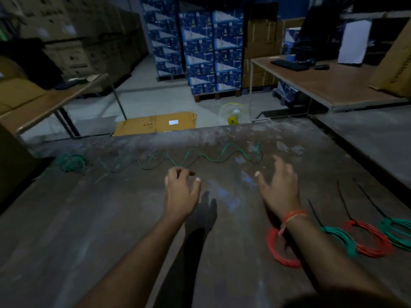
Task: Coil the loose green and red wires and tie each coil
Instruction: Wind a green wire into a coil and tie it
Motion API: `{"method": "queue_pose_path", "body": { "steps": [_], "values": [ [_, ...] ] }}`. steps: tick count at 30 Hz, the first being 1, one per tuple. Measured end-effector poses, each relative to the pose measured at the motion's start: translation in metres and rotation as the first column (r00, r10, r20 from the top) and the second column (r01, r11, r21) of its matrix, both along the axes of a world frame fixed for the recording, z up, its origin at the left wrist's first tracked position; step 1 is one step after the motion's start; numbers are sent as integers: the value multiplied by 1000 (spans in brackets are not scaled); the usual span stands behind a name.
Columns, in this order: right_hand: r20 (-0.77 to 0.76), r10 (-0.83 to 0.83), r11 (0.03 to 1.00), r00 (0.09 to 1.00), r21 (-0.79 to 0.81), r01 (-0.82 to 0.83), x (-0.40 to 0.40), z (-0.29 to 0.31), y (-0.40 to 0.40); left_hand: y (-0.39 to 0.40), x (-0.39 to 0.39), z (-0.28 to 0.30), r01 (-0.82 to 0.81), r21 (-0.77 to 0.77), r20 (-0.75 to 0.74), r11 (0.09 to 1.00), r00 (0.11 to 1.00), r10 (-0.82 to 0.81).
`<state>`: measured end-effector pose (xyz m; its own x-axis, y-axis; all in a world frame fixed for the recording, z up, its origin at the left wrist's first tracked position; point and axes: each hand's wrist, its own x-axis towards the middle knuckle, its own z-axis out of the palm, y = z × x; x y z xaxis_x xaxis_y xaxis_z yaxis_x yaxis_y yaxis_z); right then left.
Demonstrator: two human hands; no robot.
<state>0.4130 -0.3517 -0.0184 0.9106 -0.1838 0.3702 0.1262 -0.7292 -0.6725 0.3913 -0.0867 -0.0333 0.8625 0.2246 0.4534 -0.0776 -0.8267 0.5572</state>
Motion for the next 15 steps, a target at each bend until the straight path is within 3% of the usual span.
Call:
{"method": "queue_pose_path", "body": {
  "steps": [4,11,15],
  "values": [
    [-126,-137,986,983,74,147,95,8,12,70,30,12,-151,37,-12,988,988,152],
    [-362,-329,932,872,21,361,171,13,57,168,103,11,-454,-11,-238,891,867,438],
    [-433,-348,935,832,-95,342,203,3,82,222,134,-8,-486,109,-390,867,781,487]
  ]
}}
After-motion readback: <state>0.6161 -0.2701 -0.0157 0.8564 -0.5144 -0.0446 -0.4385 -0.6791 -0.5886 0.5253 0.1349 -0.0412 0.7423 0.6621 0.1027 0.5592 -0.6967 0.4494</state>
